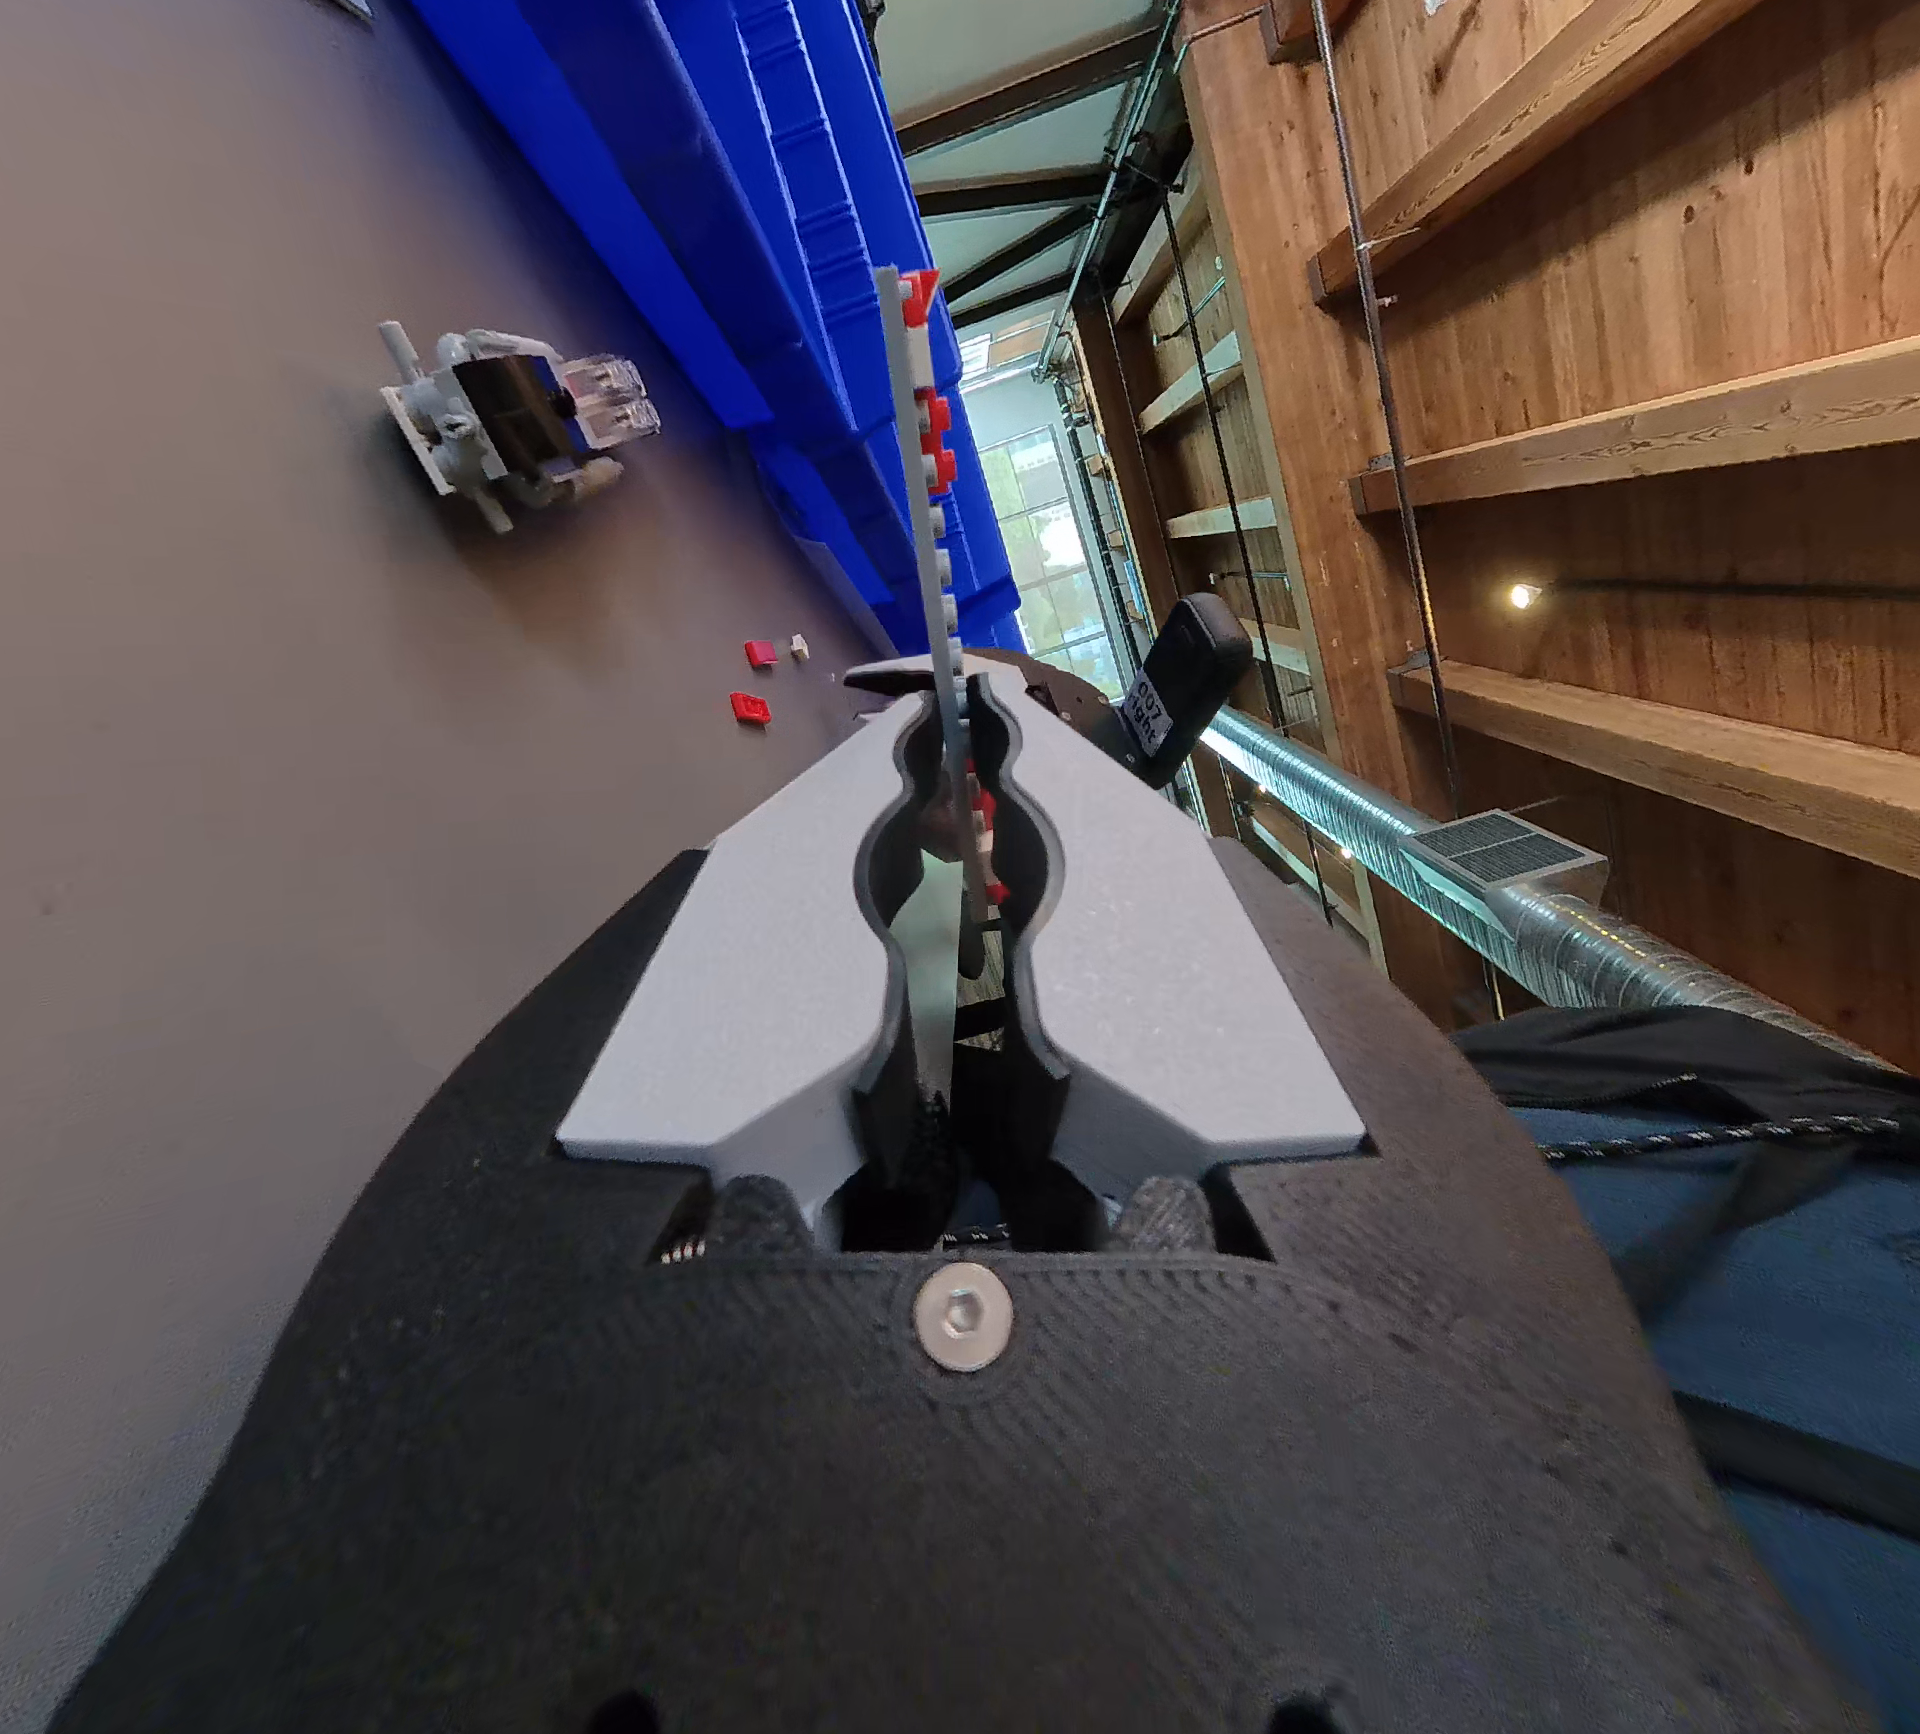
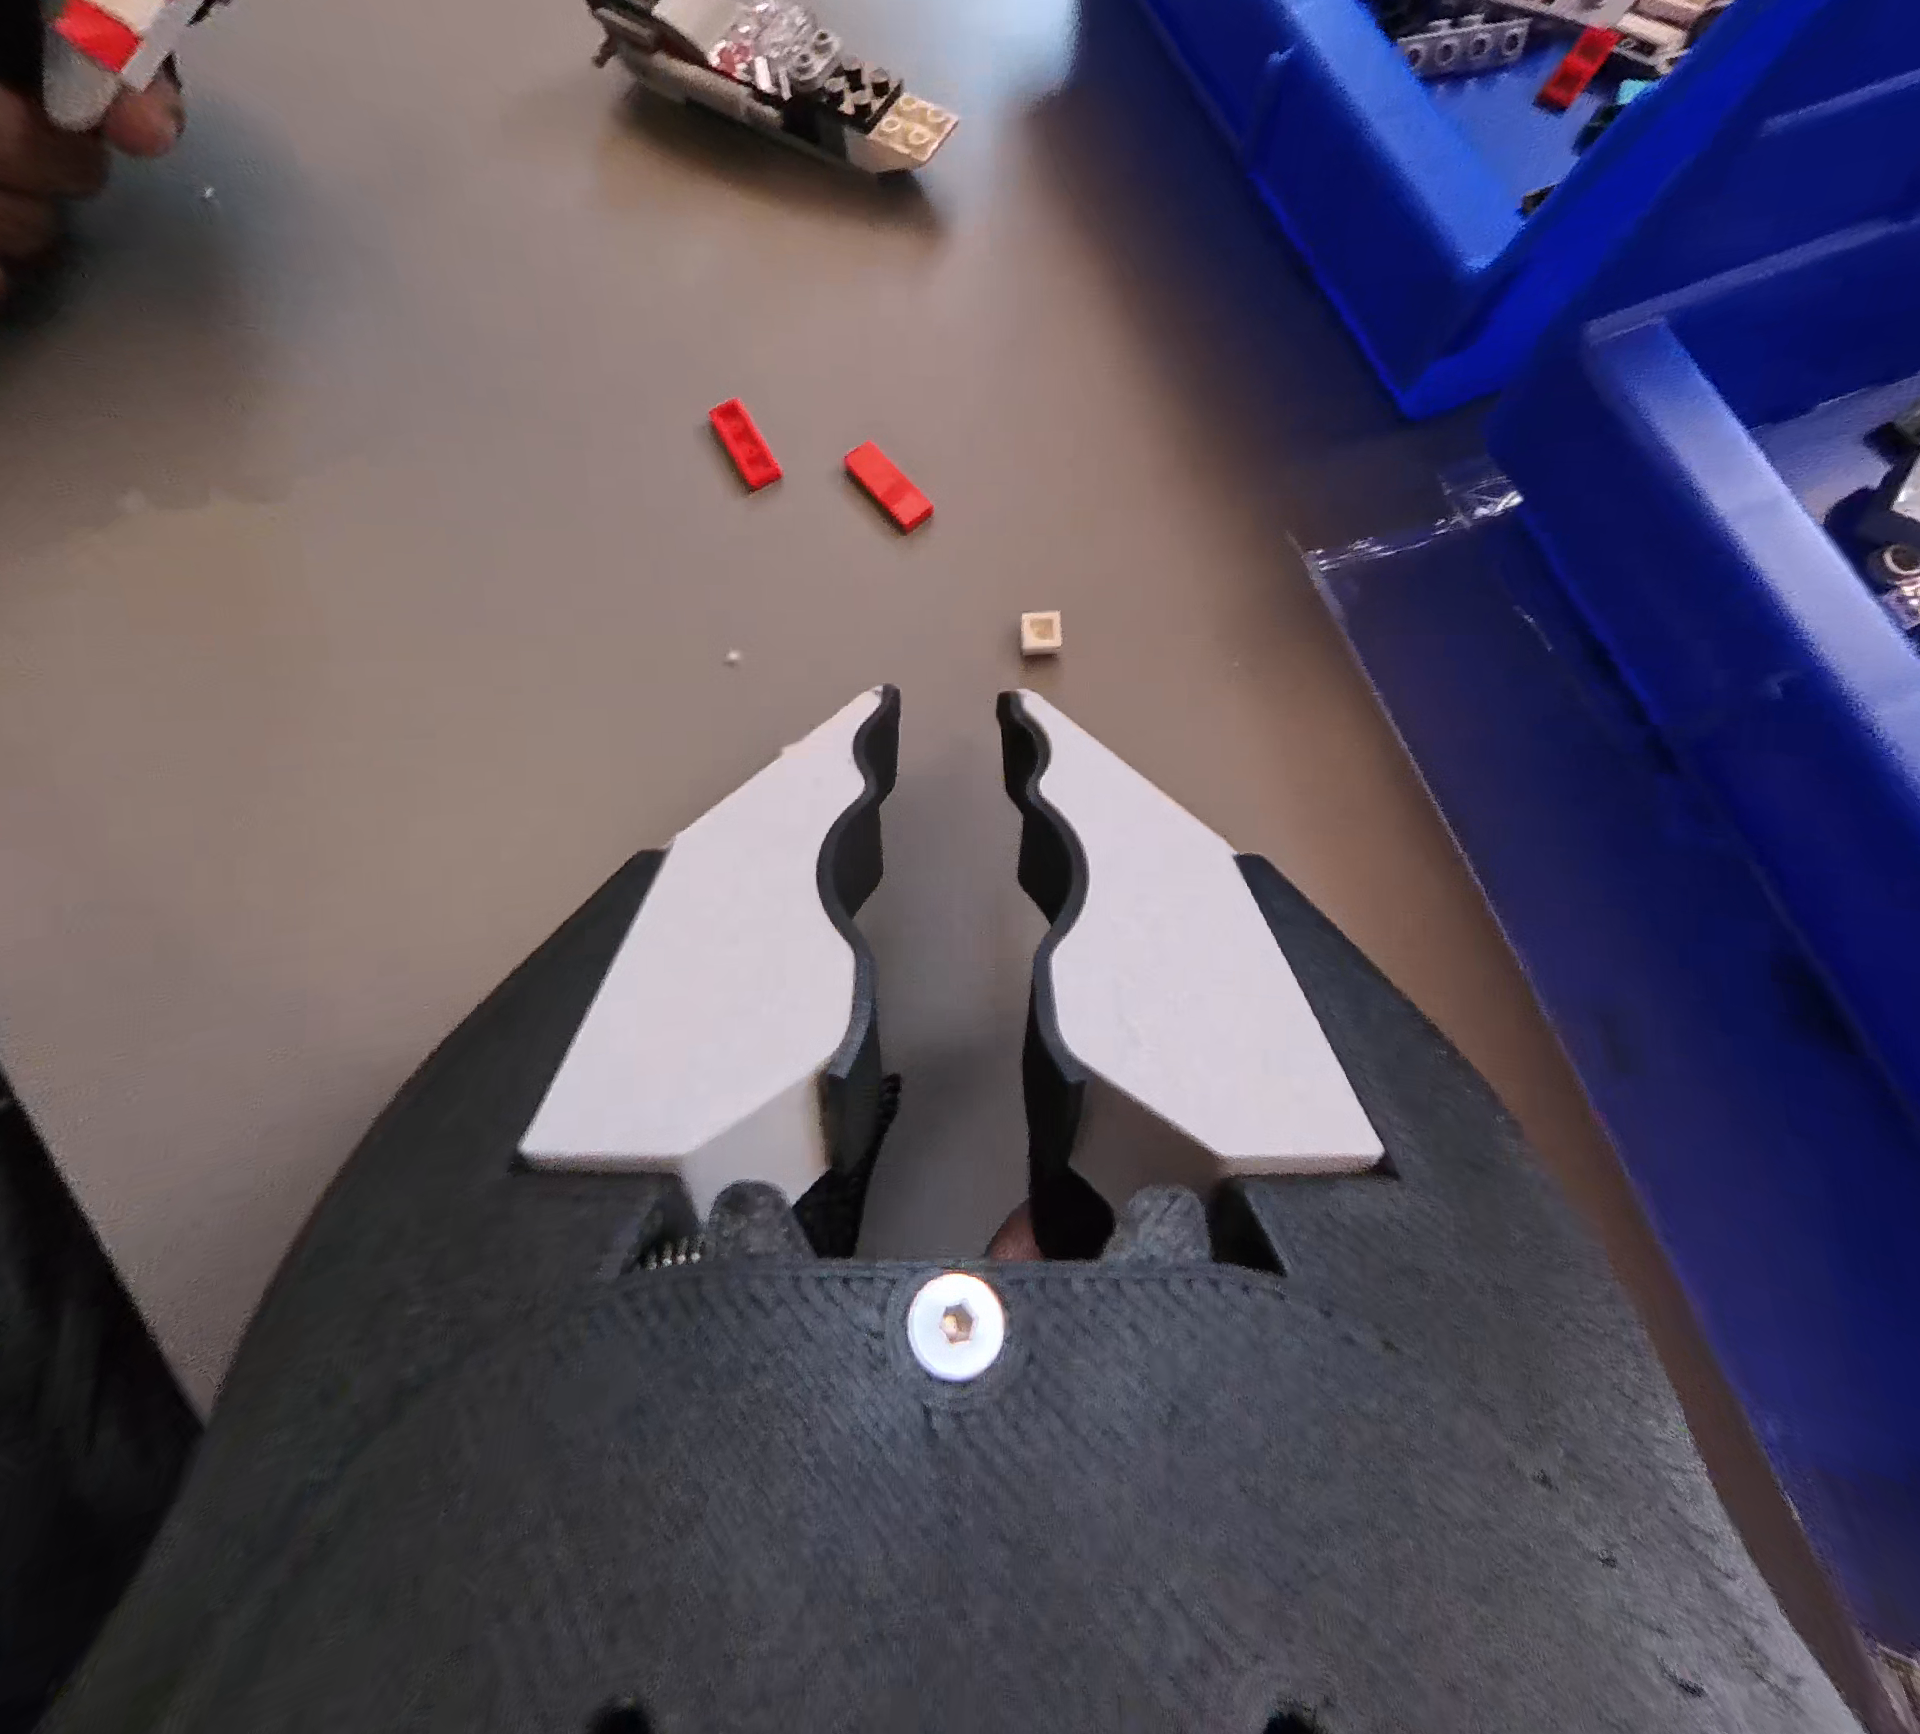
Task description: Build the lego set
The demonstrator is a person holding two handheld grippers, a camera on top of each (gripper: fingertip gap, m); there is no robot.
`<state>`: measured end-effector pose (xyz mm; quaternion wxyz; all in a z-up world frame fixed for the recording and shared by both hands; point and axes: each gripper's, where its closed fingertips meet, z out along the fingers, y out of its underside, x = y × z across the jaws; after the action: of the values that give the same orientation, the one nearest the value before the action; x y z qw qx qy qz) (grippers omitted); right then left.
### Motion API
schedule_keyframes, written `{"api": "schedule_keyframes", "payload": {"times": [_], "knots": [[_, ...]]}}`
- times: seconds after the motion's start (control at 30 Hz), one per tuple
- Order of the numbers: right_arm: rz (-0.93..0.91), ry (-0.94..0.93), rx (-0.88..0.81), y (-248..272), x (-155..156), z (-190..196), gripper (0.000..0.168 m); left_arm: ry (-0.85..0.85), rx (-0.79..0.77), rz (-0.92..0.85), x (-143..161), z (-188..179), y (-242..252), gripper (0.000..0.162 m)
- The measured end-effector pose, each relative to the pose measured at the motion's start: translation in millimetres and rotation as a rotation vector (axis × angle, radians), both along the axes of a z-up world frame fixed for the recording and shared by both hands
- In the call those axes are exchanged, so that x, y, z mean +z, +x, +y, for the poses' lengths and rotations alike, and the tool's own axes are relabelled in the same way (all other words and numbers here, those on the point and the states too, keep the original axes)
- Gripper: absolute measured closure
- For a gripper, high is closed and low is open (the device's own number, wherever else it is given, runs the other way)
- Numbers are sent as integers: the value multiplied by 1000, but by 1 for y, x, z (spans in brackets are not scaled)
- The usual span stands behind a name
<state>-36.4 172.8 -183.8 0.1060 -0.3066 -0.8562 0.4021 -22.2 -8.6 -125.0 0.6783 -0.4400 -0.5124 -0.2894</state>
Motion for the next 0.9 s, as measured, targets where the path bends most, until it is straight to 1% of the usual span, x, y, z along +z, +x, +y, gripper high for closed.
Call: {"api": "schedule_keyframes", "payload": {"times": [0.1,0.3,0.4,0.53,0.63,0.73,0.8,0.9], "knots": [[-6,-23,2,-3,-1,-5,148,3,5,-1,0,-1,1,158],[-3,-44,159,21,2,-19,148,16,25,3,2,-5,0,158],[15,-49,200,29,2,-21,148,26,28,11,5,-6,-5,158],[20,-89,191,27,7,-21,148,17,18,49,17,-8,-28,158],[11,-123,173,24,10,-20,148,0,1,123,42,-6,-56,158],[20,-141,155,22,12,-19,148,28,-47,178,63,3,-85,157],[40,-144,146,20,14,-18,148,70,-94,180,68,9,-98,157],[79,-153,119,18,17,-16,147,109,-142,189,64,14,-105,157]]}}
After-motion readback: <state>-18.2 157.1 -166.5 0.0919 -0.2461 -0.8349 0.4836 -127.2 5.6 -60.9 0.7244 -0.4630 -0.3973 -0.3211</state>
